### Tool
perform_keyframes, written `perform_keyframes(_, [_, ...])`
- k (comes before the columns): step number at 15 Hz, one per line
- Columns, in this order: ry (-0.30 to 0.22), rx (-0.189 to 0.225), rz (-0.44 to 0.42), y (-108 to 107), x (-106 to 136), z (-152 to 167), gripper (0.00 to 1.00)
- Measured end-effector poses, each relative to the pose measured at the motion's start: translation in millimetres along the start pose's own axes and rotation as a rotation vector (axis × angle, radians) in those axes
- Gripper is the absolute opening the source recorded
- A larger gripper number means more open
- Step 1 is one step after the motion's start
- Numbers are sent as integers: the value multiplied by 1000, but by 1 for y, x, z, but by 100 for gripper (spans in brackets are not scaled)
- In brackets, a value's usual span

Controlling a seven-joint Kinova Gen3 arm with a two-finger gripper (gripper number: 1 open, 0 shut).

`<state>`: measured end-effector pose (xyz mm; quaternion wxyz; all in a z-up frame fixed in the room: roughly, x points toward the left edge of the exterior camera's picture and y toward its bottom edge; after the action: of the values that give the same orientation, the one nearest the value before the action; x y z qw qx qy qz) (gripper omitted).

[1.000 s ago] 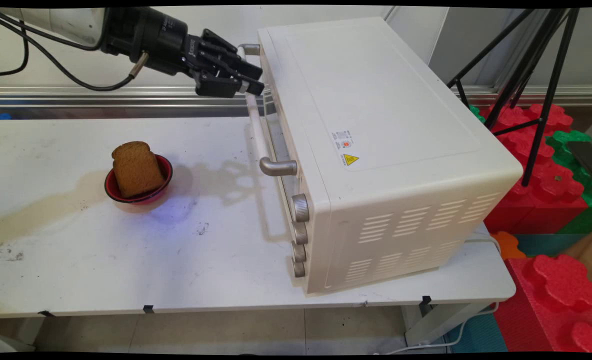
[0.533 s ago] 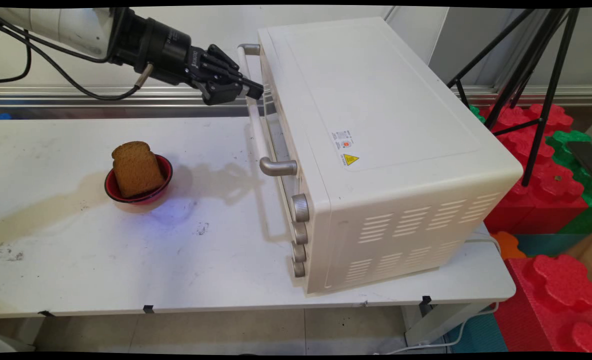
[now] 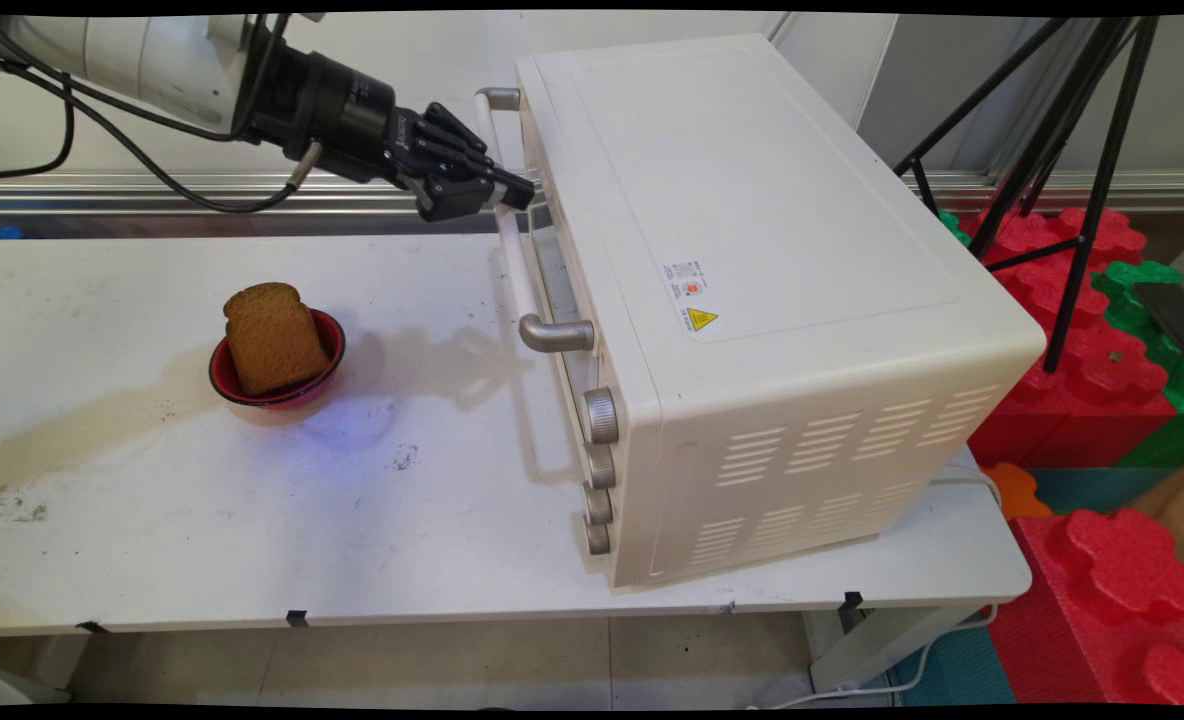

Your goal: Open the oven

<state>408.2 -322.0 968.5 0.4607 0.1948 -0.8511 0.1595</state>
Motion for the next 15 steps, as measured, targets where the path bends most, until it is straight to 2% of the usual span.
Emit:
perform_keyframes(9, [-17, 11, -14, 2, -11, 9, 0])
perform_keyframes(15, [-46, 13, -8, 3, -21, 4, 0])
